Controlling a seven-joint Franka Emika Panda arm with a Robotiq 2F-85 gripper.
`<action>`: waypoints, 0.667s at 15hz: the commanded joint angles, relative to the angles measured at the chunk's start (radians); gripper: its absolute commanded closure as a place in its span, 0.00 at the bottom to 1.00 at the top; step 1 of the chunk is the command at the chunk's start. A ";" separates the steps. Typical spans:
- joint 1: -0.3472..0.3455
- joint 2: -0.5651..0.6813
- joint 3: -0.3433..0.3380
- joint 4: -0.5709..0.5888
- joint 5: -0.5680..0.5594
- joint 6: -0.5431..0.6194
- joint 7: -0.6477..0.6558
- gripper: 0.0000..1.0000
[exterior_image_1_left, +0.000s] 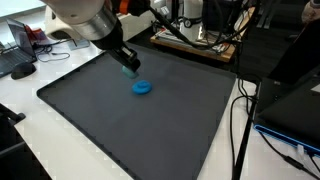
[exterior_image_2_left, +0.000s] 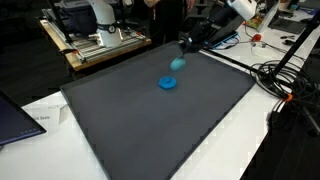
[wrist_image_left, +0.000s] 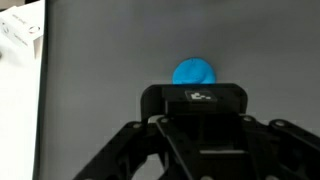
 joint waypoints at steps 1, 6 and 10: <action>-0.039 0.023 0.031 0.068 0.064 -0.025 -0.016 0.78; -0.076 0.028 0.048 0.093 0.105 0.011 -0.015 0.78; -0.107 0.037 0.058 0.101 0.121 0.034 -0.019 0.78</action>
